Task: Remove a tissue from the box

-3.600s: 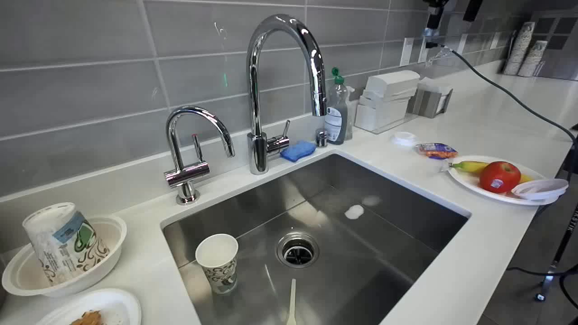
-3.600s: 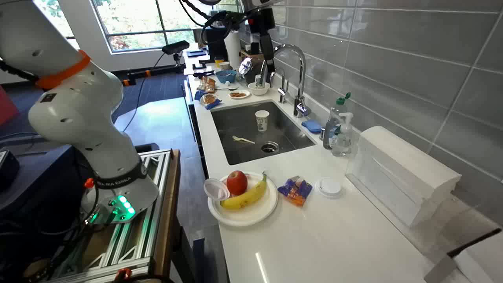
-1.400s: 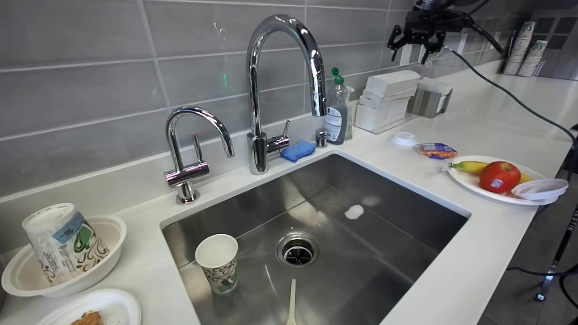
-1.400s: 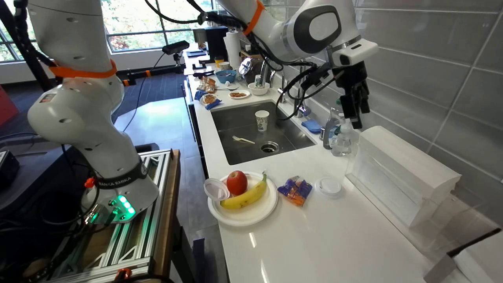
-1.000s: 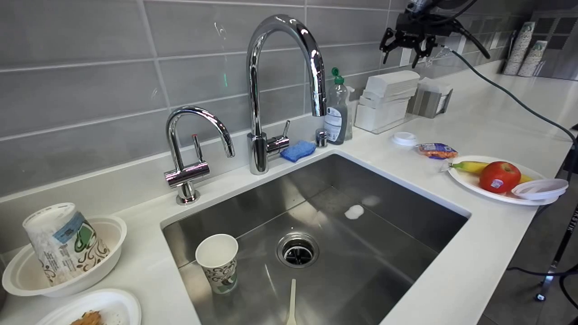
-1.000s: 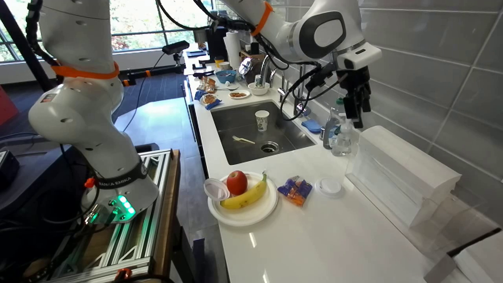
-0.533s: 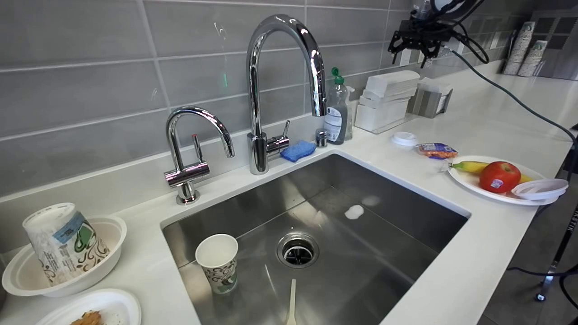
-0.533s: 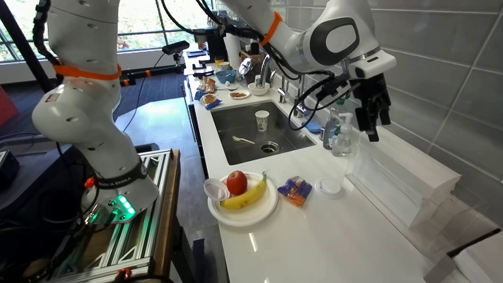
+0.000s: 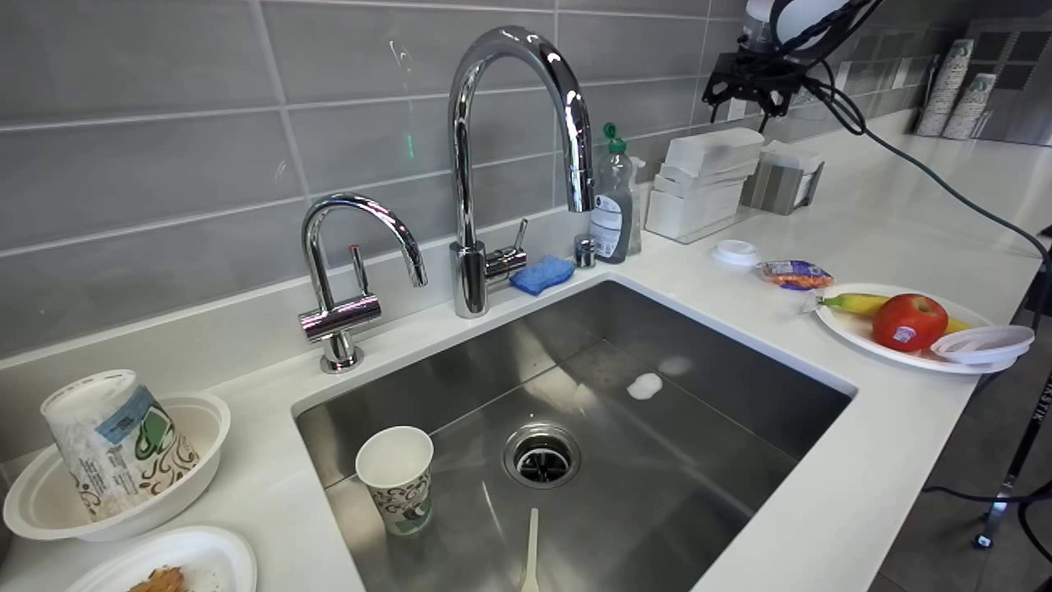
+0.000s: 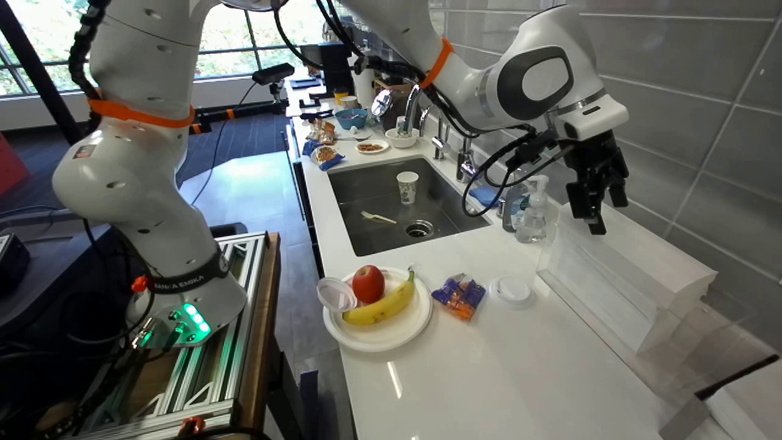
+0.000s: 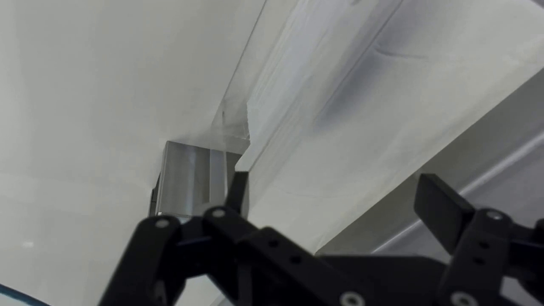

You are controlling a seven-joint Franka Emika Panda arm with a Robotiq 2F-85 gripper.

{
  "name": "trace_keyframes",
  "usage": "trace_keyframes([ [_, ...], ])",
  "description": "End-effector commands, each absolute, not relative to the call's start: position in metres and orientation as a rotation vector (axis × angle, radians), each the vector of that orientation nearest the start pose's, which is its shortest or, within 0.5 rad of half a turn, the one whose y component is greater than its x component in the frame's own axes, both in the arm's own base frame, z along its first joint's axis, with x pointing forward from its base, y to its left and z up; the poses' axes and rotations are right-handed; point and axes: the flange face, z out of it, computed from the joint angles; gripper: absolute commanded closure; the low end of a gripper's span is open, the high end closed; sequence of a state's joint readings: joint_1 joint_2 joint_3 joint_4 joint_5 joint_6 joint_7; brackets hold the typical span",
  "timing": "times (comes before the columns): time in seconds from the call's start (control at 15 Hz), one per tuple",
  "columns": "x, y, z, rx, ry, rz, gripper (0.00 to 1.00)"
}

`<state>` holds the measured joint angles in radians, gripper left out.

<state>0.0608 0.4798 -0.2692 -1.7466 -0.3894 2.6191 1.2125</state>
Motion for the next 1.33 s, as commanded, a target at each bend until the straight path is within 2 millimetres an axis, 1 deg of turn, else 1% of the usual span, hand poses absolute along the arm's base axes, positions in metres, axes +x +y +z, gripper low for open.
trace_keyframes([
  [0.0, 0.700, -0.110, 0.339, -2.692, 1.643, -0.908, 0.08],
  [0.13, 0.703, -0.109, 0.336, -2.691, 1.656, -0.909, 0.28],
  [0.2, 0.704, -0.109, 0.335, -2.692, 1.659, -0.913, 0.35],
  [0.27, 0.706, -0.109, 0.333, -2.692, 1.662, -0.916, 0.40],
  [0.47, 0.708, -0.107, 0.331, -2.695, 1.663, -0.920, 0.41],
  [0.6, 0.710, -0.106, 0.330, -2.699, 1.660, -0.923, 0.47],
  [0.73, 0.711, -0.106, 0.330, -2.703, 1.657, -0.924, 0.54],
  [0.8, 0.711, -0.105, 0.329, -2.705, 1.655, -0.925, 0.62],
  [0.87, 0.712, -0.105, 0.329, -2.706, 1.654, -0.928, 0.75],
  [0.93, 0.712, -0.104, 0.330, -2.705, 1.652, -0.930, 0.80],
  [1.0, 0.713, -0.104, 0.330, -2.706, 1.650, -0.933, 0.80],
  [1.07, 0.713, -0.103, 0.330, -2.705, 1.649, -0.933, 0.82],
  [1.13, 0.713, -0.103, 0.330, -2.705, 1.649, -0.931, 0.81],
  [1.2, 0.714, -0.103, 0.330, -2.705, 1.650, -0.931, 0.85],
  [1.27, 0.713, -0.103, 0.330, -2.704, 1.650, -0.927, 0.84],
])
